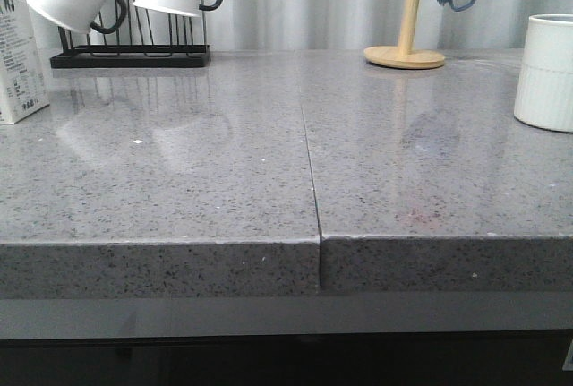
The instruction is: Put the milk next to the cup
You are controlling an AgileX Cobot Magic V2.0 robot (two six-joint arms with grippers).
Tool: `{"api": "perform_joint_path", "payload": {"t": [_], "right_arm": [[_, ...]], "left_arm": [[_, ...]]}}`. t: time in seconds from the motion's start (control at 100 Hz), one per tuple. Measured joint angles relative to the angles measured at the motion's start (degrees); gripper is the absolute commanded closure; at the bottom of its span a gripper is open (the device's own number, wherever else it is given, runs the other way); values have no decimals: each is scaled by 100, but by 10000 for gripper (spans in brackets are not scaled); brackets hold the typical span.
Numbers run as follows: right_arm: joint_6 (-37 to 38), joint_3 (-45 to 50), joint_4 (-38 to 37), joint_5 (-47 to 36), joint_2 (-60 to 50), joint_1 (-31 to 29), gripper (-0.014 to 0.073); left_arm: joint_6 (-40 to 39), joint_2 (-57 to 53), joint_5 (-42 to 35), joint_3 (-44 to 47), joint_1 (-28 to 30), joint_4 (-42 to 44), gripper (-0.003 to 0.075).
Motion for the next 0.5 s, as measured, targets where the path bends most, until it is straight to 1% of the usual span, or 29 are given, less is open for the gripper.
{"api": "perform_joint_path", "payload": {"t": [0.2, 0.37, 0.5], "right_arm": [[0, 0, -12, -49, 12, 0, 211], [0, 0, -135, -340, 332, 0, 211], [0, -7, -185, -621, 728, -298, 211]], "left_arm": [[0, 0, 0, 0, 0, 0, 741], [0, 0, 0, 0, 0, 0, 741], [0, 0, 0, 0, 0, 0, 741]]}}
